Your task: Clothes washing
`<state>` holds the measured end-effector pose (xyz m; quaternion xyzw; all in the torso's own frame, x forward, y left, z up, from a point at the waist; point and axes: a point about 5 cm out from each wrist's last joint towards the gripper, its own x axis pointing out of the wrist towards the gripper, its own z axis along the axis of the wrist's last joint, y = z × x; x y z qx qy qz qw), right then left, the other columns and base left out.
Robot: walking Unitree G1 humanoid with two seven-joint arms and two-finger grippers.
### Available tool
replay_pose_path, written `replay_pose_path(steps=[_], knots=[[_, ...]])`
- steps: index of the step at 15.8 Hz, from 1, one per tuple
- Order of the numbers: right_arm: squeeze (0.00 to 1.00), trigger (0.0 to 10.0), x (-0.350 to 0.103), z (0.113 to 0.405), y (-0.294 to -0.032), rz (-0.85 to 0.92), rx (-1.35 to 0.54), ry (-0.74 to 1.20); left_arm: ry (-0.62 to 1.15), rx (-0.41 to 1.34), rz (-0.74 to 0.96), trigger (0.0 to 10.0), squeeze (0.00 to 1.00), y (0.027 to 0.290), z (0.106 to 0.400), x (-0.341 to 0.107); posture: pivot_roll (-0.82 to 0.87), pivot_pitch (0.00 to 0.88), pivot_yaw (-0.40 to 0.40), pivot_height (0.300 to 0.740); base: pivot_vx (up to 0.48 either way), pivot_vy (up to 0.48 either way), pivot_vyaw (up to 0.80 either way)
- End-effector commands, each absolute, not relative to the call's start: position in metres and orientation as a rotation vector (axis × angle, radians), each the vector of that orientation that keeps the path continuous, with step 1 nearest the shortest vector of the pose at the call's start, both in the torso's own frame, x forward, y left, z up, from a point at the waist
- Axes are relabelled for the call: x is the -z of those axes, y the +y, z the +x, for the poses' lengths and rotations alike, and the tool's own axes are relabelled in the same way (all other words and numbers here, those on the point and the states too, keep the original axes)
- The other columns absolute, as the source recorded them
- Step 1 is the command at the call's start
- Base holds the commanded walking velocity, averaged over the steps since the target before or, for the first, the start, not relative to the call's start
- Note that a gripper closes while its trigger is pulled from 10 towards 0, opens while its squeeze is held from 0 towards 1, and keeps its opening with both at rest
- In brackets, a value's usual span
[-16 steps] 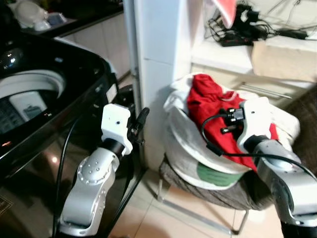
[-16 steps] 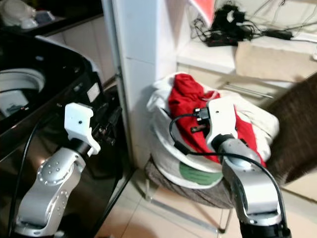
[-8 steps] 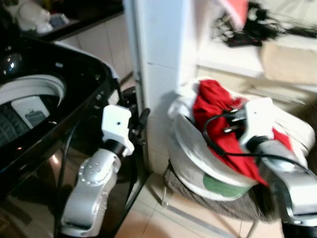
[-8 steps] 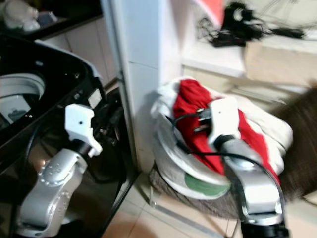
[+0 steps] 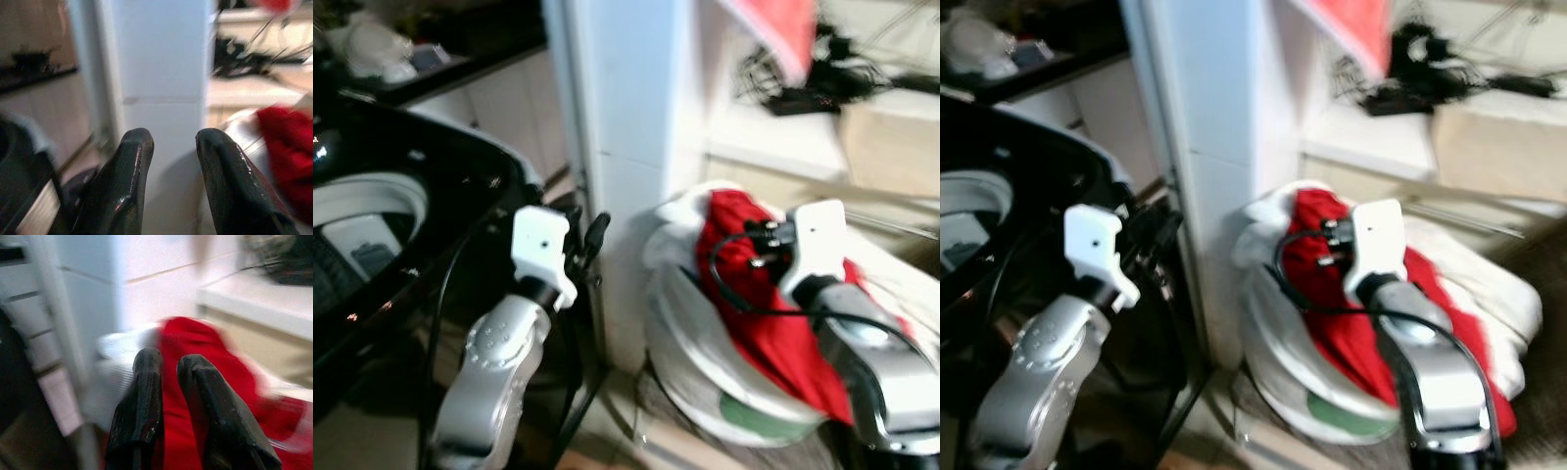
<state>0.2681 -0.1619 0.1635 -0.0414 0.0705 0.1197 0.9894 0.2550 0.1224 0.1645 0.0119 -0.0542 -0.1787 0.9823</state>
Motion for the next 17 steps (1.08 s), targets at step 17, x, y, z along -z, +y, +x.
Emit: replay_pose_path(steps=[17], knots=[[0.0,10.0,-0.1664,0.2694,-0.1682,-0.076,-0.196,0.162,-0.098,0.404,0.013,10.0,0.0,0.1196,0.2545,-0.1639,-0.04,0.017,0.016,0.74,0.0,0.0,0.0]])
